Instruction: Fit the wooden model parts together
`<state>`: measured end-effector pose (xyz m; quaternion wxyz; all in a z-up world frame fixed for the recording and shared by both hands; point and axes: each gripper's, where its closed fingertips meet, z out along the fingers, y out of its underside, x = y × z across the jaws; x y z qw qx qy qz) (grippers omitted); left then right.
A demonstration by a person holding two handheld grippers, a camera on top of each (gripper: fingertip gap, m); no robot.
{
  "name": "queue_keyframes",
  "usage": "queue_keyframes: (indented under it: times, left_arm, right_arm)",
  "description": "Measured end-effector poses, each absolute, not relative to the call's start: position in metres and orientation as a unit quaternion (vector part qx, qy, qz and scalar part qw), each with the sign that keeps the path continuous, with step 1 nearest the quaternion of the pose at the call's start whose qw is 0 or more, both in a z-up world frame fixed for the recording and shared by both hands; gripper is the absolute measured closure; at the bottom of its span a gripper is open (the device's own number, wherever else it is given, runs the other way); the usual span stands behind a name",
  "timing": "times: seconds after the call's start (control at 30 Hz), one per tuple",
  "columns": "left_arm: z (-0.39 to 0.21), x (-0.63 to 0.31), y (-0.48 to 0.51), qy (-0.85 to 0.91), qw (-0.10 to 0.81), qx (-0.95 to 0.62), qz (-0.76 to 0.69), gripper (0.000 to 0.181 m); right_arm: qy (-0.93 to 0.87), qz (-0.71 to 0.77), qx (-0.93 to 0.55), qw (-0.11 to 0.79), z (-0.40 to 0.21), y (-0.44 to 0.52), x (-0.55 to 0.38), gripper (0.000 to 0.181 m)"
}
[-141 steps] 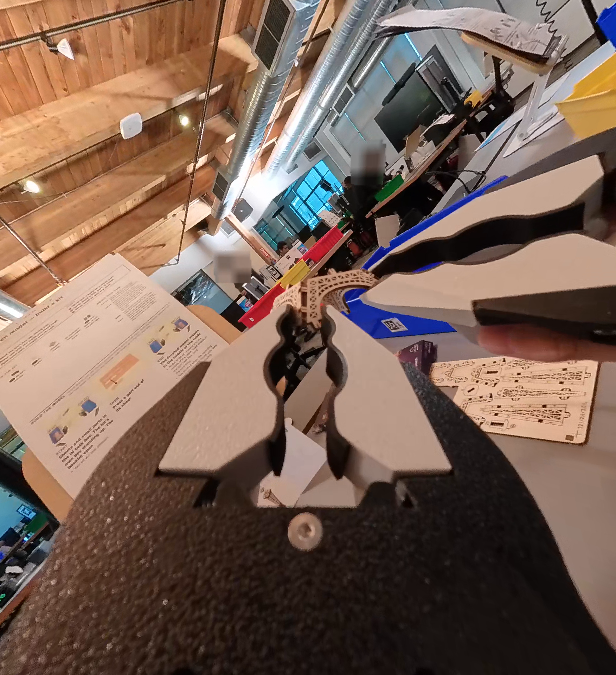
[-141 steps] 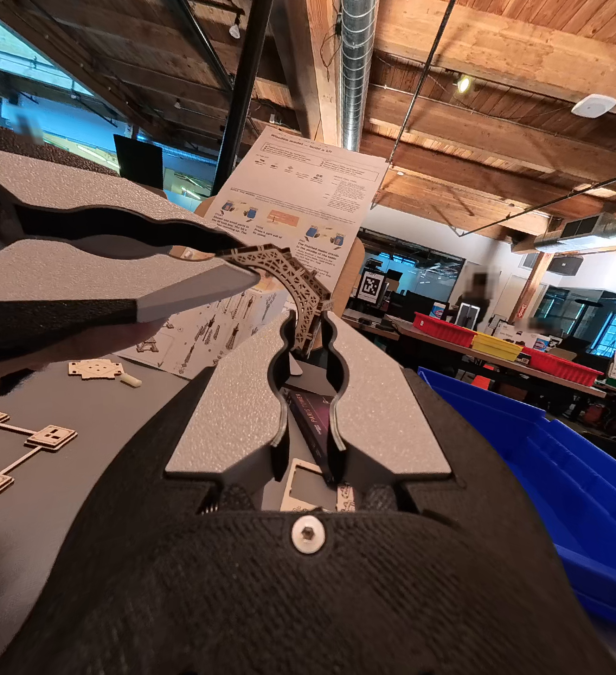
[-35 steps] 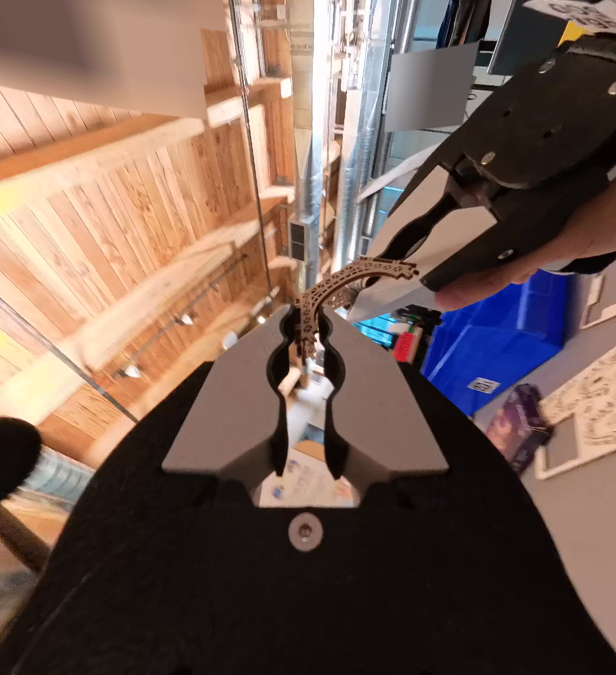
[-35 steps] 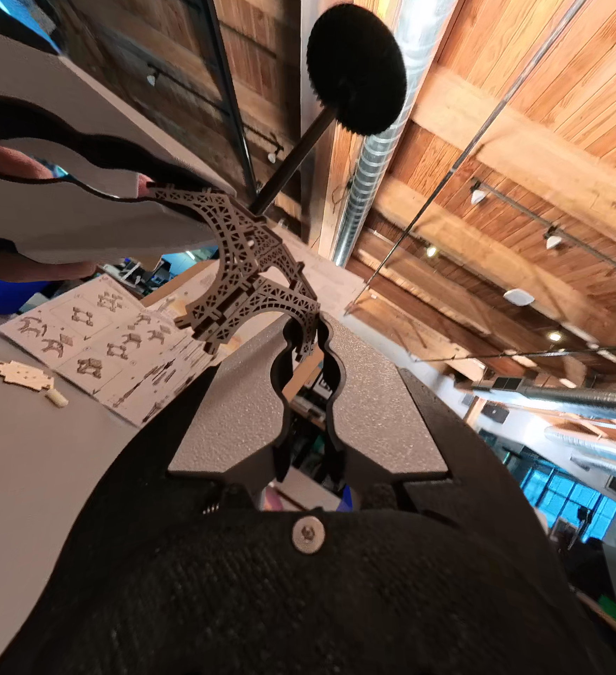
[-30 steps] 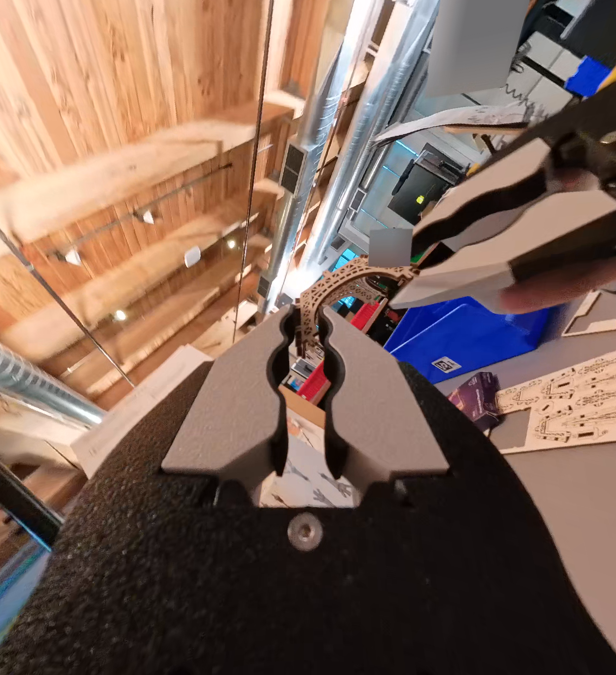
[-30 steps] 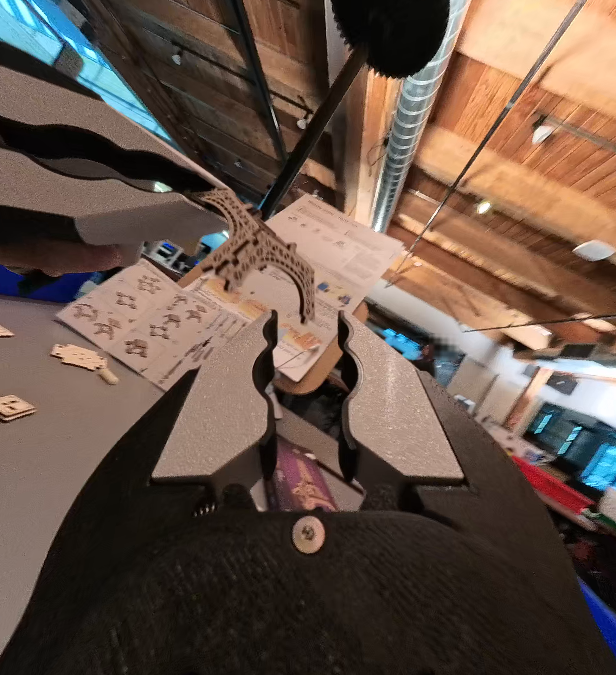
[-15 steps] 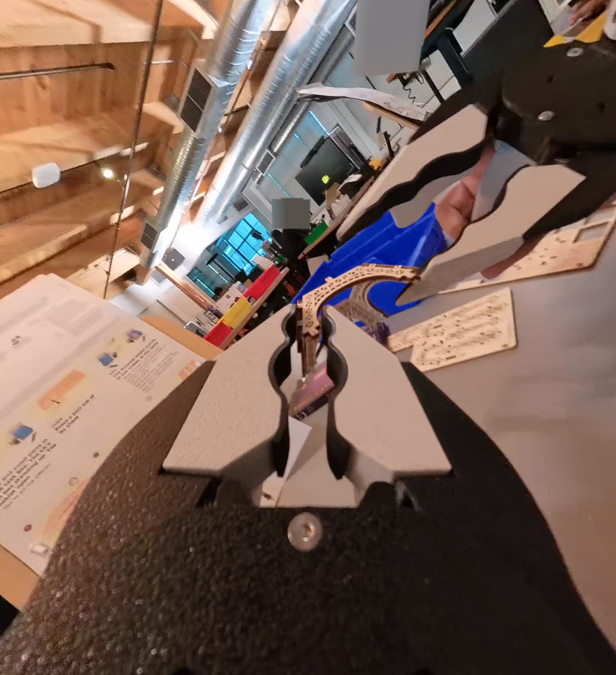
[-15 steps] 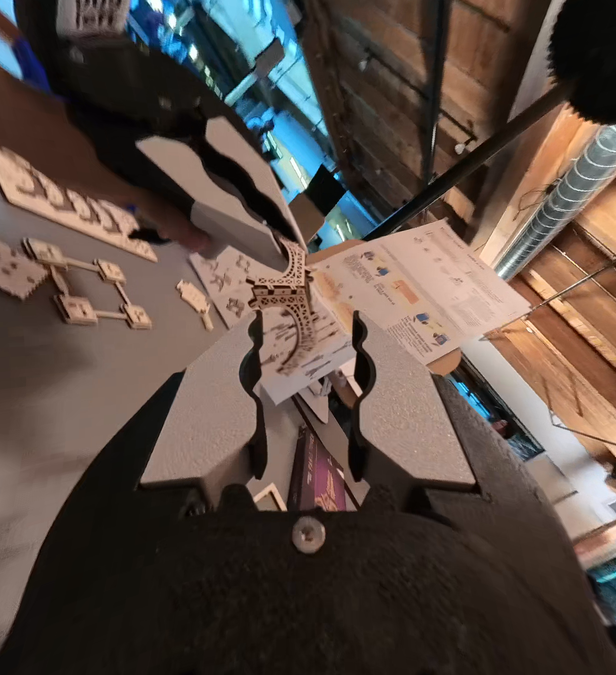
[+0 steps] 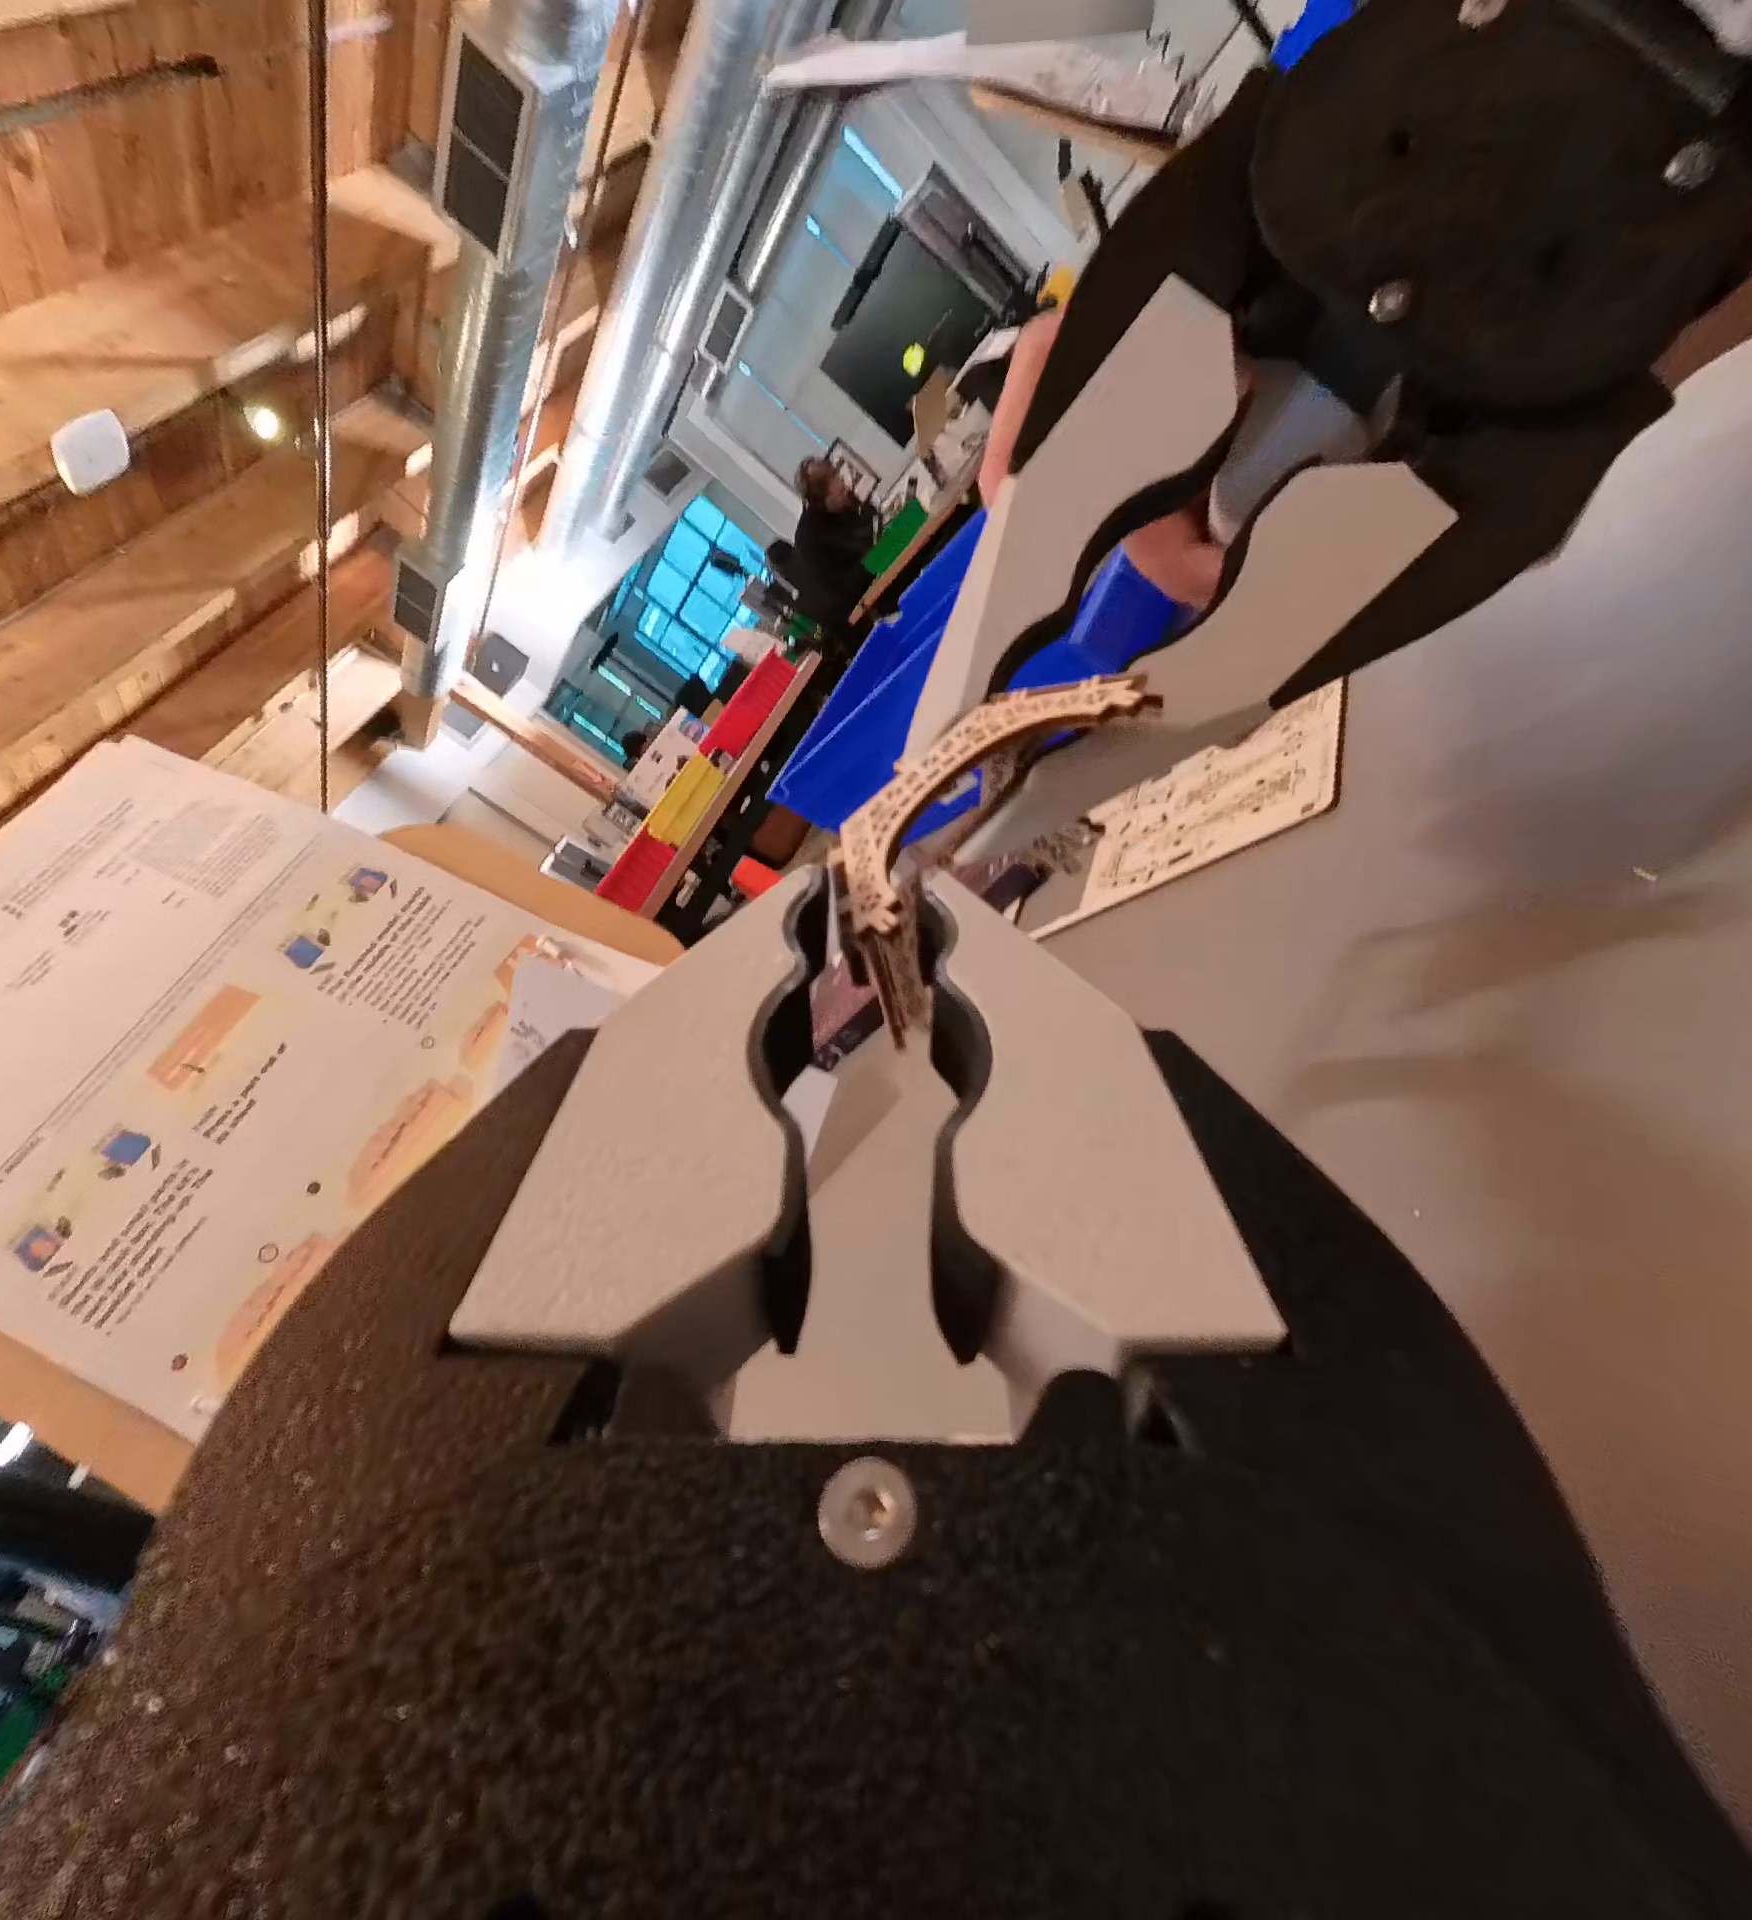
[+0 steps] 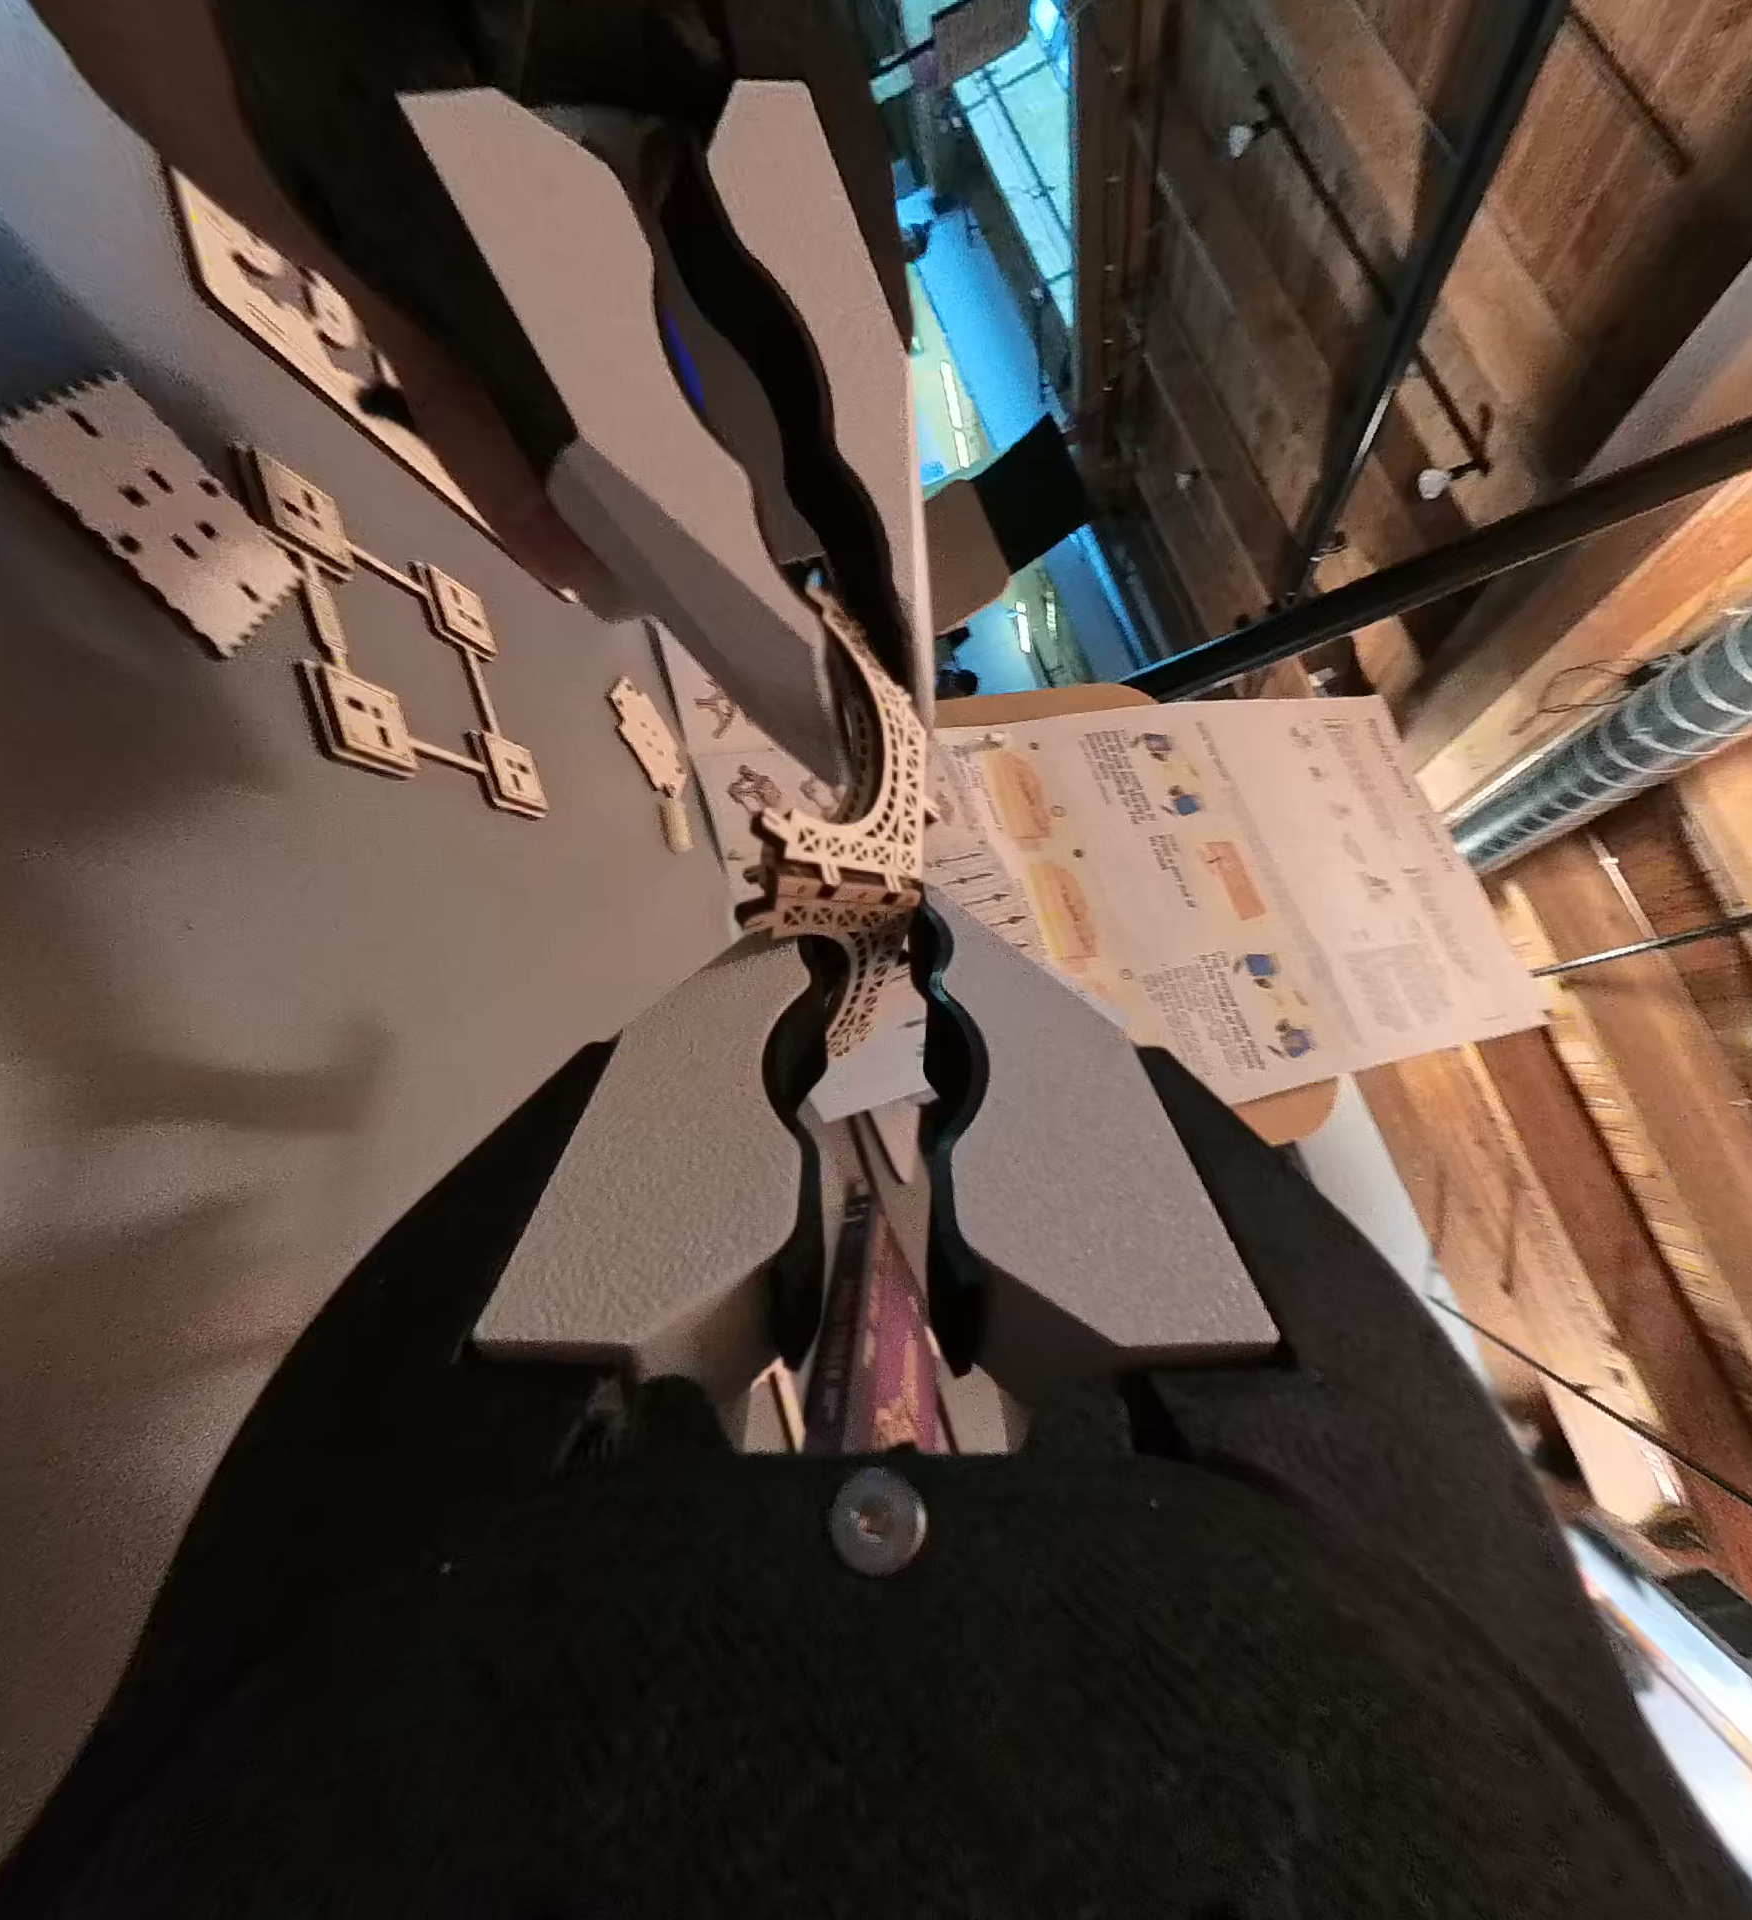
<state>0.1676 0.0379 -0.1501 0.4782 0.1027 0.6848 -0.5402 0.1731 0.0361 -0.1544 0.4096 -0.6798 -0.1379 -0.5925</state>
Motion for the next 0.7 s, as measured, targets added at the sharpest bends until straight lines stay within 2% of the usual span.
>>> queue_keyframes:
  times: [0.17, 0.27, 0.37, 0.53, 0.63, 0.7]
  left_arm:
    - [-0.161, 0.163, 0.049, 0.710, 0.461, 0.073, -0.527, 0.145]
    - [-0.170, 0.154, 0.061, 0.740, 0.421, 0.049, -0.522, 0.134]
    - [-0.168, 0.159, 0.087, 0.764, 0.376, -0.012, -0.523, 0.134]
    - [-0.179, 0.232, 0.177, 0.816, 0.309, -0.266, -0.410, 0.130]
    - [-0.178, 0.260, 0.241, 0.806, 0.330, -0.367, -0.327, 0.131]
    - [-0.170, 0.264, 0.266, 0.784, 0.335, -0.406, -0.330, 0.133]
  right_arm:
    - [-0.143, -0.635, -0.669, 0.358, -0.156, 0.036, 0.175, 0.172]
    - [-0.152, -0.656, -0.673, 0.306, -0.166, 0.033, 0.180, 0.172]
    - [-0.171, -0.649, -0.690, 0.269, -0.187, 0.035, 0.185, 0.172]
    - [-0.190, -0.632, -0.707, 0.254, -0.206, 0.041, 0.183, 0.172]
    - [-0.200, -0.632, -0.709, 0.243, -0.212, 0.040, 0.183, 0.166]
    - [-0.209, -0.623, -0.714, 0.243, -0.217, 0.040, 0.180, 0.164]
